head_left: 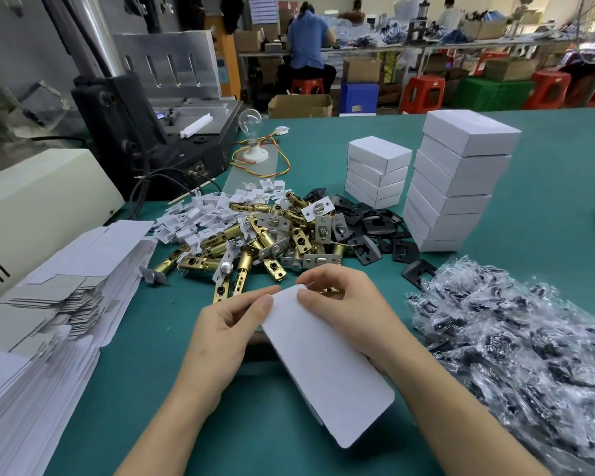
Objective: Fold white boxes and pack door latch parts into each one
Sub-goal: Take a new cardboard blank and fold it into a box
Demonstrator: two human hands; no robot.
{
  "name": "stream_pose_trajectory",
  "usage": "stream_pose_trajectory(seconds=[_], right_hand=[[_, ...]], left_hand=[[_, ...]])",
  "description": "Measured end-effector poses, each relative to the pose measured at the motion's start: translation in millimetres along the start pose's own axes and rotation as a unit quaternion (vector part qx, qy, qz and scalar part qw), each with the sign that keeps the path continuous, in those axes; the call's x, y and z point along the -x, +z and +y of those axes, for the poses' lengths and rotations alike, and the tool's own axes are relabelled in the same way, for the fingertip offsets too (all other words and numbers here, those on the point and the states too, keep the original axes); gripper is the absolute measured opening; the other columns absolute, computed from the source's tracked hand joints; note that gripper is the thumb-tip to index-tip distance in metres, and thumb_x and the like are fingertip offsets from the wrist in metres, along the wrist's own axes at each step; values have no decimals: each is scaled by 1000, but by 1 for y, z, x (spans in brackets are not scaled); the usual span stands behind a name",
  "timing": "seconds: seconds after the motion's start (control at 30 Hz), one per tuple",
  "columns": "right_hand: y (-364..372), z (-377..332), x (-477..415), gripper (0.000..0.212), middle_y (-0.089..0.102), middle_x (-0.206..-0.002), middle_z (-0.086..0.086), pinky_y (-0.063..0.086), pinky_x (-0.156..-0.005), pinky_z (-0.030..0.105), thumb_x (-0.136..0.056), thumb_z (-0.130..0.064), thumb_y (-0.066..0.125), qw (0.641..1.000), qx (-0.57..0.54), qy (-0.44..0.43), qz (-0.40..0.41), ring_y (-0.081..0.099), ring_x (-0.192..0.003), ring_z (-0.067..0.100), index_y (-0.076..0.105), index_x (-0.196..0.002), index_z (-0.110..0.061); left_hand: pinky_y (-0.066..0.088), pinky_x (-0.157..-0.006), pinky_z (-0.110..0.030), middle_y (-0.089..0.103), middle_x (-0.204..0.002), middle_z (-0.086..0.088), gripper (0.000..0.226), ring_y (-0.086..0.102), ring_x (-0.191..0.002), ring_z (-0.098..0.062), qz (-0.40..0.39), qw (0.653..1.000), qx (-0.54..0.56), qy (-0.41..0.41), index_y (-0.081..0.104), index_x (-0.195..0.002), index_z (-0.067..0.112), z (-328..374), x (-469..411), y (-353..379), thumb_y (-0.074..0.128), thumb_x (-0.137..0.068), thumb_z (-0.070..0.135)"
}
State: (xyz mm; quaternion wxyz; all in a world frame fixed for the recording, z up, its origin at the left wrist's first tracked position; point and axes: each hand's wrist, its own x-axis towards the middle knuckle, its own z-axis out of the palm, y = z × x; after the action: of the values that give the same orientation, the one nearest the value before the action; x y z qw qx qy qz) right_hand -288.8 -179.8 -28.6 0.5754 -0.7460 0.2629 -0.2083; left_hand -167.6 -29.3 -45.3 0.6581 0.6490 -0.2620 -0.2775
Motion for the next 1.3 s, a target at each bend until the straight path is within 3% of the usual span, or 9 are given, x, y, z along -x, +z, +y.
stream_pose_trajectory(seconds=[0.23, 0.4, 0.63, 0.8, 1.07, 1.17, 1.3], right_hand=[[-4, 1, -2, 16, 74, -95, -19, 59, -75, 33, -91, -30, 71, 999, 9, 16, -26, 71, -79, 3, 73, -96, -45], [-8, -1, -1, 16, 75, -98, -19, 58, -78, 29, -88, -35, 71, 999, -2, 6, -37, 71, -84, 1, 74, -98, -48], [-6, -5, 1, 18, 76, -100, -13, 60, -83, 29, -93, -25, 74, 998, -18, 16, -60, 73, -91, 5, 76, -104, -39], [-11, -9, 2, 23, 76, -106, -7, 61, -86, 29, -92, -20, 76, 995, -34, 21, -90, 74, -95, 7, 76, -110, -34], [-8, -6, 3, 27, 76, -106, -9, 62, -83, 27, -92, -16, 75, 993, -18, 28, -112, 73, -96, 5, 75, -113, -33], [-8, -6, 3, 20, 76, -102, -11, 61, -78, 25, -94, -20, 72, 995, -19, 16, -96, 73, -93, 5, 76, -105, -37], [-7, -5, 0, 18, 74, -99, -12, 55, -73, 22, -94, -23, 73, 998, -52, -19, -12, 70, -93, 6, 74, -98, -40]], left_hand=[[62, -75, -25, 81, -112, 0, 27, 77, -97, -16, -41, 999, -9, 0, 83, -111, 24, -3, 0, 0, 58, -105, 17], [61, -83, -23, 80, -117, -5, 34, 77, -108, -20, -87, 994, 29, -54, 81, -116, 33, -1, -1, -3, 49, -110, 23], [61, -79, -24, 81, -111, -9, 28, 78, -103, -24, -83, 994, 26, -71, 83, -112, 31, 0, -3, -5, 56, -105, 25], [61, -76, -24, 81, -110, -12, 32, 79, -100, -24, -93, 991, 47, -83, 84, -110, 27, 4, -3, -9, 67, -86, 39], [63, -75, -28, 81, -104, -13, 25, 79, -95, -30, -86, 994, 0, -61, 84, -109, 30, -1, -1, -11, 65, -96, 36], [62, -73, -25, 82, -103, -9, 26, 79, -95, -28, -53, 998, -4, -30, 83, -111, 31, -2, 0, -7, 63, -96, 39], [62, -70, -29, 80, -109, -7, 50, 79, -94, -32, -31, 997, 50, -42, 67, -130, 30, 1, 0, 1, 67, -85, 52]])
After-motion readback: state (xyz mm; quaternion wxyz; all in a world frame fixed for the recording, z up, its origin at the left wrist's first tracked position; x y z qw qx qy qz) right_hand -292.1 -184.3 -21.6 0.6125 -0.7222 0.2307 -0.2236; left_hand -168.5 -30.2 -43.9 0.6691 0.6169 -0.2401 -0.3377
